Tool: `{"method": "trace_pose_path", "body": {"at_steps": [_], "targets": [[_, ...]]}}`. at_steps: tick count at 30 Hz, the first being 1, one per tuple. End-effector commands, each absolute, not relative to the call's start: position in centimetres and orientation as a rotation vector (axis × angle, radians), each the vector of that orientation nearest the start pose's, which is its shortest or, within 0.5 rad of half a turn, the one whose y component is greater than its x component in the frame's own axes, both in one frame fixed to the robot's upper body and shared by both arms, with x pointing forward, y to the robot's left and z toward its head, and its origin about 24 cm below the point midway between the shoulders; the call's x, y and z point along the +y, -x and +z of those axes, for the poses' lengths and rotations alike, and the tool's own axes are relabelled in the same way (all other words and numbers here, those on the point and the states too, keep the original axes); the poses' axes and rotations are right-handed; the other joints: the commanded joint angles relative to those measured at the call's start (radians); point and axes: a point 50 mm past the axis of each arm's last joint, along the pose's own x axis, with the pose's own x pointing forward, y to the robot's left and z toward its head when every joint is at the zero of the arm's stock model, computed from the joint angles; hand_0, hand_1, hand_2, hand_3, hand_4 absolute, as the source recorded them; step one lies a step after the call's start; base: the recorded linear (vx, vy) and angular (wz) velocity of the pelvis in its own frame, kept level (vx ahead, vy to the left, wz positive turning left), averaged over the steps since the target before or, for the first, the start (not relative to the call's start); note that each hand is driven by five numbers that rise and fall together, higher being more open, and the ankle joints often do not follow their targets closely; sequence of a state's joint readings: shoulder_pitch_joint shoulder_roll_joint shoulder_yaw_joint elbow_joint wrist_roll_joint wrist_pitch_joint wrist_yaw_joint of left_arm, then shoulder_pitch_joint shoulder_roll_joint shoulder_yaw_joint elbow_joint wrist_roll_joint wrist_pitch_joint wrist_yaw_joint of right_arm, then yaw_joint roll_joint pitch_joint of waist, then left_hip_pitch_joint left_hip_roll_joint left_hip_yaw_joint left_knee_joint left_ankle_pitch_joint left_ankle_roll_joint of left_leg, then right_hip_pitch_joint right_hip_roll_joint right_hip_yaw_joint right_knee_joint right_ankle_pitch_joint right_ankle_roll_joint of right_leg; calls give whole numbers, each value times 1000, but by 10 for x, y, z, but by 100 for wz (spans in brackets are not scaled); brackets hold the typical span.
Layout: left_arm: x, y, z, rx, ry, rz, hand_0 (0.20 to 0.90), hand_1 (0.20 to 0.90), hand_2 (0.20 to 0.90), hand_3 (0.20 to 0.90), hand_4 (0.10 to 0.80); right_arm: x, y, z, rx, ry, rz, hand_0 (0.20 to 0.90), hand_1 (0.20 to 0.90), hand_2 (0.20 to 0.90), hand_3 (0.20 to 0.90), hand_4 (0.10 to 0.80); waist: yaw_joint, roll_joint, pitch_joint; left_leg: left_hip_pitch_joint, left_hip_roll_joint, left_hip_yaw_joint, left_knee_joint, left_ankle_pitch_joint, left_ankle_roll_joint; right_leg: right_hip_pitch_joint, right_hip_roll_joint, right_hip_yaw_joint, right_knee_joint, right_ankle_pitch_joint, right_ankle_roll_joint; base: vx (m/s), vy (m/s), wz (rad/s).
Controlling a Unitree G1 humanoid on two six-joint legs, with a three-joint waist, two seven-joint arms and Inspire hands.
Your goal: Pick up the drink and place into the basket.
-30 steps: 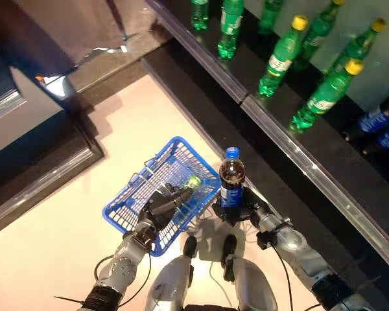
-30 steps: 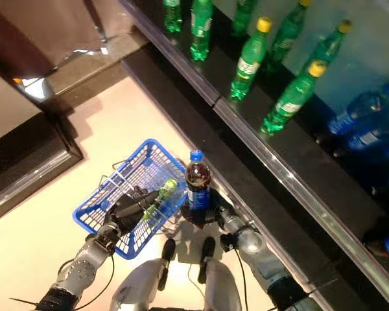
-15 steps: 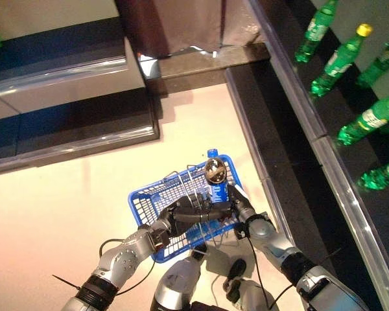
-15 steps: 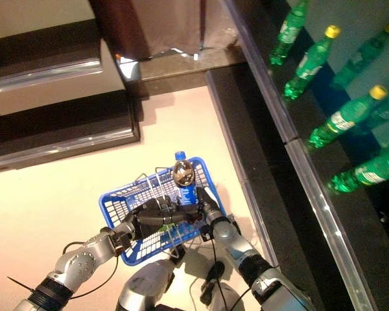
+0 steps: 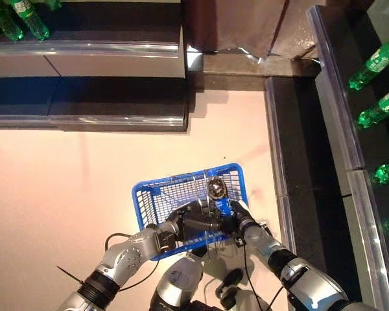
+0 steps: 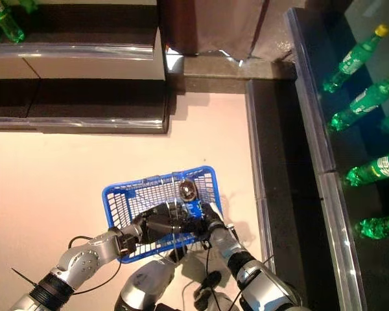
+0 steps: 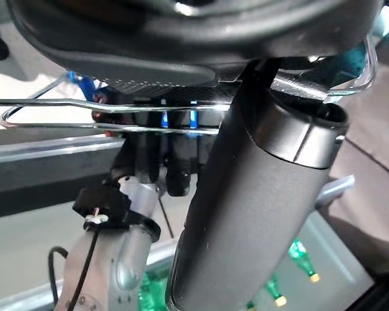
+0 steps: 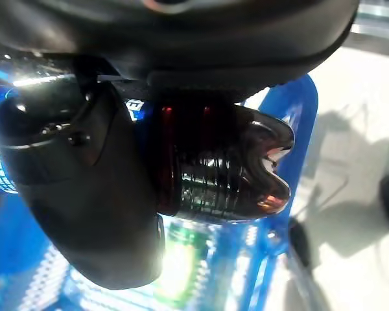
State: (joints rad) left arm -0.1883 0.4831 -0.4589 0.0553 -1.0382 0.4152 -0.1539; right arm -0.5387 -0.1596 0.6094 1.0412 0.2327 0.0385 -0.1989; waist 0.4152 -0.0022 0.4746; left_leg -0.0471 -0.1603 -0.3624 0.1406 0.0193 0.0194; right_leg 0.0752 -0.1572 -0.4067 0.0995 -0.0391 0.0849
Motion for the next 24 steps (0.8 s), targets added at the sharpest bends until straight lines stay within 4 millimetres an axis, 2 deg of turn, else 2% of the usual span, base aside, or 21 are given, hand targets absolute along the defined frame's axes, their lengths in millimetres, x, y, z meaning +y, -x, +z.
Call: {"method": "trace_pose_path", "body": {"at_steps": [1, 7, 13, 14, 15, 16, 21, 24], "targets": [[44, -231, 113, 136, 676, -1185, 300, 300, 300, 200, 100, -80, -311, -35, 443, 487, 277, 300, 300, 300, 200, 100, 12, -21, -196, -46, 7, 151, -20, -37, 64, -54, -30, 30, 1, 109, 76, -1, -29, 7], [44, -230, 114, 140, 664, -1203, 300, 300, 300, 200, 100, -87, -305, -46, 506, 546, 288, 300, 300, 300, 200, 100, 22, -32, -194, -52, 8, 142, -22, -39, 63, -54, -26, 29, -13, 117, 79, -4, -30, 1], [41, -229, 116, 155, 658, -1228, 300, 300, 300, 200, 100, -83, -314, -36, 483, 547, 278, 300, 300, 300, 200, 100, 25, -49, -186, -52, 12, 136, -31, -38, 62, -52, -14, 35, -33, 127, 79, -2, -50, 0], [39, -228, 116, 165, 648, -1244, 300, 300, 300, 200, 100, -83, -319, -30, 472, 536, 258, 599, 599, 599, 549, 449, 27, -52, -183, -53, 13, 135, -31, -36, 62, -51, -11, 35, -38, 130, 79, 7, -31, 1], [39, -228, 116, 165, 648, -1244, 300, 300, 300, 200, 100, -83, -319, -30, 472, 536, 258, 789, 789, 789, 771, 671, 27, -52, -183, -53, 13, 135, -31, -36, 62, -51, -11, 35, -39, 130, 79, 10, -48, 1], [38, -227, 115, 174, 641, -1249, 300, 300, 300, 200, 100, -83, -326, -22, 445, 524, 241, 900, 900, 900, 900, 800, 27, -54, -181, -53, 13, 134, -31, -36, 62, -50, -8, 35, -43, 133, 78, 0, 0, 0], [38, -229, 114, 184, 623, -1214, 300, 300, 300, 200, 100, -84, -339, -6, 405, 456, 196, 900, 900, 900, 900, 800, 25, -55, -181, -51, 14, 135, -33, -37, 60, -48, -6, 38, -51, 135, 76, 1, -7, 0], [46, -234, 112, 166, 564, -1178, 300, 300, 300, 200, 100, -88, -343, -1, 400, 413, 189, 900, 900, 900, 900, 800, 24, -56, -183, -52, 13, 134, -32, -38, 60, -50, -8, 39, -52, 138, 76, 0, 0, 0]]}}
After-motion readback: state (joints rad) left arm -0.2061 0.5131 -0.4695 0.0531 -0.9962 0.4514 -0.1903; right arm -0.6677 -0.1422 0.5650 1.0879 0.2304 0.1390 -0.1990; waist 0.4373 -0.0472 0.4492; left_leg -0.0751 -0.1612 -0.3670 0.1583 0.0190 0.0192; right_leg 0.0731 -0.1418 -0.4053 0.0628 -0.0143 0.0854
